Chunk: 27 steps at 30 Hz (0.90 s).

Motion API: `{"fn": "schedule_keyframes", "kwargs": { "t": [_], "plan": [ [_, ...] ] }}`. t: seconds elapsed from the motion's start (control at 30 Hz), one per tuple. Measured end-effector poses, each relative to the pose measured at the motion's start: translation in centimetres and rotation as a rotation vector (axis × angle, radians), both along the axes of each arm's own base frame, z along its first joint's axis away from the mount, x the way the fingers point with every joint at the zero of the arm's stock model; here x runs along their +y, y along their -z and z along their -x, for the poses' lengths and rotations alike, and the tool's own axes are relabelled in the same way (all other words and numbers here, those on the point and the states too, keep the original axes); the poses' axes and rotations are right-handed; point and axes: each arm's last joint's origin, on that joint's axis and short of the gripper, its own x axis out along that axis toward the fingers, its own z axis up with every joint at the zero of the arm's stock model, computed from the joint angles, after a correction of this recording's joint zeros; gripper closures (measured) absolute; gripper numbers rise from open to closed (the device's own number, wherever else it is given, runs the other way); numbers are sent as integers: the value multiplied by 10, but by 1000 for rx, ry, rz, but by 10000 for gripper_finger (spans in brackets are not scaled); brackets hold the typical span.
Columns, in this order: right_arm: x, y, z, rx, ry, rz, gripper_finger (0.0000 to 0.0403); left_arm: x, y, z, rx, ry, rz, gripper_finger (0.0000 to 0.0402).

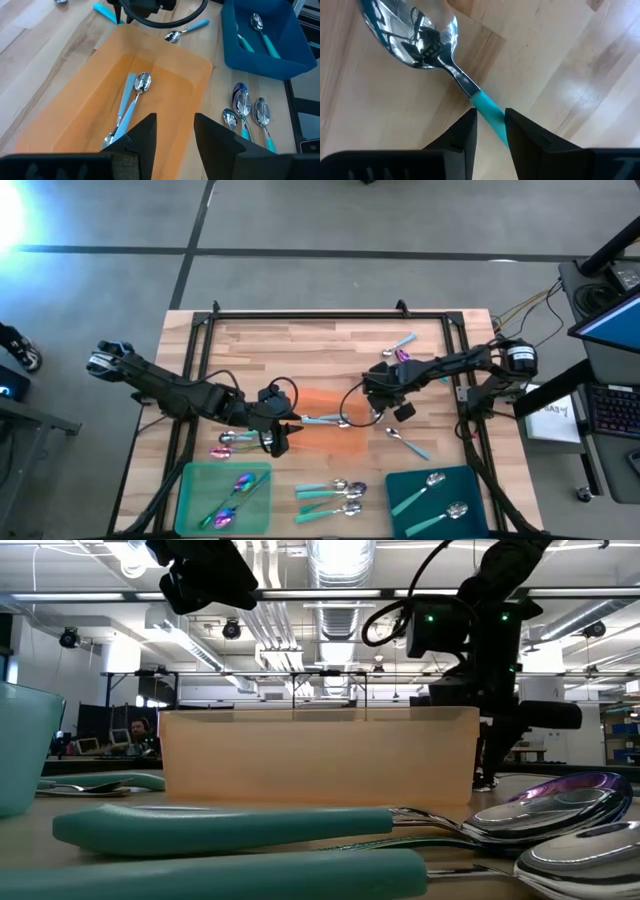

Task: Sort silverware by color (type)
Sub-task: Put the green spoon into the blue bin

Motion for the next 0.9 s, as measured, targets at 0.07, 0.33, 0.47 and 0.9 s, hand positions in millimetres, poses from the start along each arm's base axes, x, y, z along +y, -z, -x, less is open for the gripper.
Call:
{"fn": "schedule_keyframes", "kwargs": {
  "t": [0.07, 0.33, 0.47, 0.9],
  "plan": [
    [0, 2, 1, -1, 6, -1, 314, 0, 0, 0, 0, 0, 0, 286],
    [1, 7, 6, 28, -64, -14, 314, 0, 0, 0, 0, -1, 1, 286],
    [1, 7, 5, 35, -132, -10, 314, 0, 0, 0, 0, -4, 7, 286],
    [2, 7, 9, 20, 256, -66, 367, -2, 0, 1, -1, 1, 9, 286]
  ]
}}
